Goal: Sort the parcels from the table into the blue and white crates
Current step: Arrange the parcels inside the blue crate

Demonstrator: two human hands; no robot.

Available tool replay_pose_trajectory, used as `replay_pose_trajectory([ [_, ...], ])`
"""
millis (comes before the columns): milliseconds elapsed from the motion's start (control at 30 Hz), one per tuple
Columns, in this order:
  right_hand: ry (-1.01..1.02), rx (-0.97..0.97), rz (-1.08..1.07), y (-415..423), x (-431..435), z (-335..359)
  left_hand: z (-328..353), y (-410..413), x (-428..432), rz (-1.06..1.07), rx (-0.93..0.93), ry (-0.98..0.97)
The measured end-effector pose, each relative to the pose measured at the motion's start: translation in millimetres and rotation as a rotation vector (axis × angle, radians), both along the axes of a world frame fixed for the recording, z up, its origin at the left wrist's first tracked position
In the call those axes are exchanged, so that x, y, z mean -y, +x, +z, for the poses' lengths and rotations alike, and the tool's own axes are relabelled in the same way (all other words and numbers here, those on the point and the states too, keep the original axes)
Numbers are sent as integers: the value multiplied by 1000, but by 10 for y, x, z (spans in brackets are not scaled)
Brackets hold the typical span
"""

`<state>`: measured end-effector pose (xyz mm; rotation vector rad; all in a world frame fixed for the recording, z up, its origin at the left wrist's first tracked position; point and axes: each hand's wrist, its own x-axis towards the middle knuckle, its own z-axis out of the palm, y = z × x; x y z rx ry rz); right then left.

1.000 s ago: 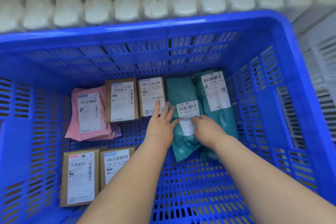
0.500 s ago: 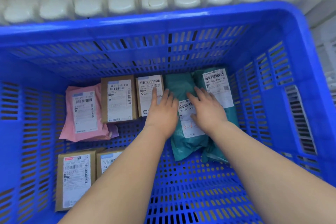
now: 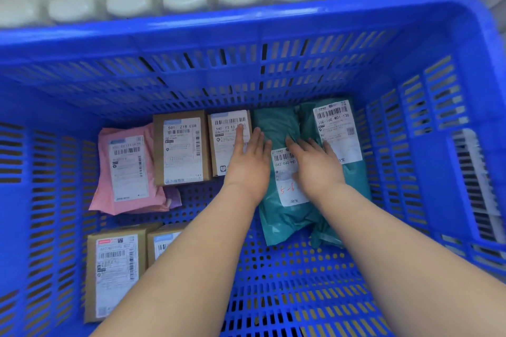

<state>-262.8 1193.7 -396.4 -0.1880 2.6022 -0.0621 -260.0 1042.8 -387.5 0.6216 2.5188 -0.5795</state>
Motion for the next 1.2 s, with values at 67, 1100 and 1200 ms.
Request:
replay_pose_trajectory([
  [67,-7,25,-14,9,10,56,53,6,33,-11,10,6],
  [1100,-255,-154,413,1144,2209,3311,3032,2088,2252,676,-339,235],
  [1200,-281,-183,492,1328,2662,3475,3169,2408,2709,769,-389,281],
])
